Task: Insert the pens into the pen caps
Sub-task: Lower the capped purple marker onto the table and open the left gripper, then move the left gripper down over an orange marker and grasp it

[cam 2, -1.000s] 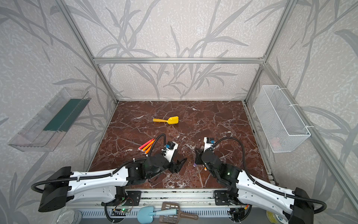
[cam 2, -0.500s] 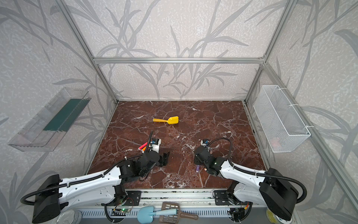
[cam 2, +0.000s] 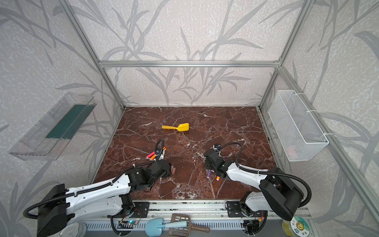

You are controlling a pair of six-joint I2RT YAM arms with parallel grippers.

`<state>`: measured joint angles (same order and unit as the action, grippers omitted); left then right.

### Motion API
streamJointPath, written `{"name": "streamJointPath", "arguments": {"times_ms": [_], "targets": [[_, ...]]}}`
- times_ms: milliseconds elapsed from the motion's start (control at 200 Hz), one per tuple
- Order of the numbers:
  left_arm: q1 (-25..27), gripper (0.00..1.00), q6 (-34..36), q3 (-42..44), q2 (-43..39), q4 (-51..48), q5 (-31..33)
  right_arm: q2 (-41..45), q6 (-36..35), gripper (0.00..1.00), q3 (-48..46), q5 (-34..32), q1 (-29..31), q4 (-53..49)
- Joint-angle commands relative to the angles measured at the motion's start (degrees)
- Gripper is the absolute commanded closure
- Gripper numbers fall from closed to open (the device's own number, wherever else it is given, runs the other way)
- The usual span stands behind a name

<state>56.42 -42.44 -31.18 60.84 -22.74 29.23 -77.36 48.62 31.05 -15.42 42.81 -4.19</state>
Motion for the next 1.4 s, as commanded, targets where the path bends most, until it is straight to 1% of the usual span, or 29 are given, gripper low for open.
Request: {"name": "streamJointPath", "arguments": {"times_ms": [0, 150, 280, 365, 455, 600, 700, 895, 945, 1090, 1220, 1394], "targets": [[-0.7, 0.22, -4.4, -2.7, 2.5, -7.3, 6.2, -2.1, -2.1, 0.85, 0.8, -4.3, -0.8, -6.7], [-4.2, 0.23, -4.4, -3.5, 7.2, -6.6, 3.3, -3.9, -3.5, 0.78, 1.8, -4.3, -1.3, -7.3], [-8.3, 0.26, -3.1, -4.1, 10.2, -5.1, 0.7, -4.8, -3.0, 0.76, 2.3, -4.1, -1.6, -8.1], [-9.9, 0.27, -1.5, -4.2, 11.6, -3.3, -0.3, -4.9, -3.0, 0.75, 2.0, -3.7, -1.6, -7.5], [-11.3, 0.29, -0.6, -5.1, 12.7, -3.1, -1.1, -4.8, -2.9, 0.74, 2.3, -4.2, -1.6, -8.3], [-13.4, 0.29, 1.2, -5.4, 13.4, -1.3, -2.9, -3.6, -3.2, 0.68, 2.3, -4.7, -1.6, -9.1], [-14.8, 0.30, 1.8, -5.7, 14.6, -0.9, -3.9, -1.9, -3.5, 0.65, 2.7, -5.0, -1.6, -10.4], [-16.5, 0.33, 2.8, -6.3, 16.7, -0.1, -5.6, 2.7, -4.5, 0.60, 3.5, -5.0, -1.6, -12.6], [-16.8, 0.35, 1.2, -6.7, 17.3, -0.9, -4.6, 4.1, -4.6, 0.58, 3.7, -5.4, -1.6, -13.4], [-17.1, 0.36, 1.4, -7.6, 19.1, -1.5, -4.3, 7.9, -5.0, 0.53, 3.6, -5.6, -1.6, -14.7], [-17.4, 0.36, 1.8, -7.8, 20.5, -0.4, -5.6, 11.3, -5.4, 0.52, 3.0, -4.5, -1.6, -15.4], [-18.5, 0.36, 1.8, -8.3, 22.3, -0.4, -5.7, 16.2, -5.9, 0.51, 1.4, -3.2, -1.5, -15.3]]}}
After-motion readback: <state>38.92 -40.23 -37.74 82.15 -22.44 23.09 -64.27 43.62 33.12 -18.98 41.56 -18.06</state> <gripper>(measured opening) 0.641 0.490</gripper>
